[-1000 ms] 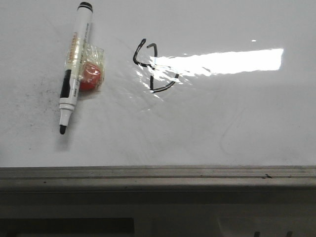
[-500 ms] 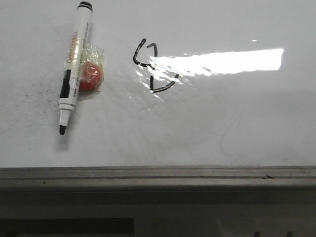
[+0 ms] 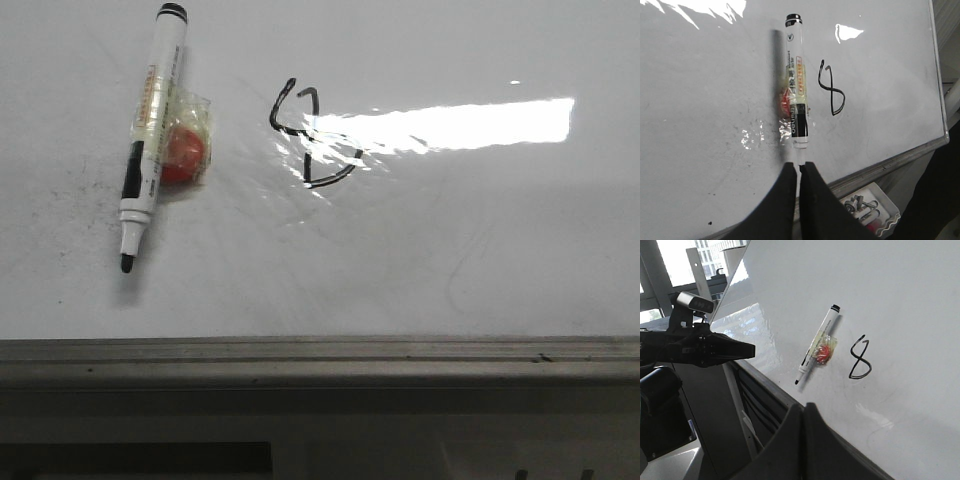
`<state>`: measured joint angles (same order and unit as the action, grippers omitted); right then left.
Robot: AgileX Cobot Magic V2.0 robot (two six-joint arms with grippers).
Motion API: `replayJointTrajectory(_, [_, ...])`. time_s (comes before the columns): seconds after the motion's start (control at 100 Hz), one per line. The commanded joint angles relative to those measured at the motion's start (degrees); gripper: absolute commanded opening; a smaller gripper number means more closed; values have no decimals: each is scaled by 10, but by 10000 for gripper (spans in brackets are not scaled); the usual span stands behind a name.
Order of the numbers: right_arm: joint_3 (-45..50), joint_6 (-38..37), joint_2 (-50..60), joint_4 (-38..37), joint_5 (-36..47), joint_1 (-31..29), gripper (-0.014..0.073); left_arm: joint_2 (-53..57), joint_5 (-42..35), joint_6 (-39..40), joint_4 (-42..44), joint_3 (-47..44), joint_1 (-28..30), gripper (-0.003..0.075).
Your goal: Write number 8 on whiteboard
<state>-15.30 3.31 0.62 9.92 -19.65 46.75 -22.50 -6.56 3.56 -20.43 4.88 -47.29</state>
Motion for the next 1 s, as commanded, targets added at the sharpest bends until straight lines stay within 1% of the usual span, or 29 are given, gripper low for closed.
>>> replayJointTrajectory(0.0, [-14, 3, 8, -2, 46, 3, -63, -3, -42, 1, 2, 14, 2, -20])
replayJointTrajectory(0.16, [-14, 3, 8, -2, 46, 3, -63, -3, -43, 1, 12, 11, 2, -20])
replayJointTrajectory(0.2, [-14, 3, 8, -2, 46, 3, -63, -3, -42, 1, 32, 11, 5, -20])
replayJointTrajectory(0.28, [-14, 3, 8, -2, 46, 3, -63, -3, -42, 1, 106, 9, 25, -20])
replayJointTrajectory(0.35, [-14, 3, 8, -2, 46, 3, -63, -2, -43, 1, 117, 2, 65, -20])
replayJointTrajectory(0.48, [-14, 3, 8, -2, 46, 3, -63, 5, -55, 1, 123, -13, 159, -20])
replayJointTrajectory(0.69, [-14, 3, 8, -2, 46, 3, -63, 61, -67, 1, 204, -69, 301, -20])
replayJointTrajectory(0.71, [-14, 3, 8, -2, 46, 3, -63, 70, -59, 1, 213, -69, 314, -20])
replayJointTrajectory(0.73, [-14, 3, 8, -2, 46, 3, -63, 79, -32, 1, 216, -67, 327, -20])
replayJointTrajectory(0.8, [-14, 3, 8, -2, 46, 3, -63, 114, 0, 1, 221, -68, 363, -20])
replayJointTrajectory(0.9, [-14, 3, 8, -2, 46, 3, -63, 162, 44, 1, 221, -68, 403, -20])
replayJointTrajectory(0.97, [-14, 3, 8, -2, 46, 3, -63, 208, 102, 1, 220, -68, 426, -20])
replayJointTrajectory(0.99, [-14, 3, 8, -2, 46, 3, -63, 212, 109, 1, 220, -68, 429, -20])
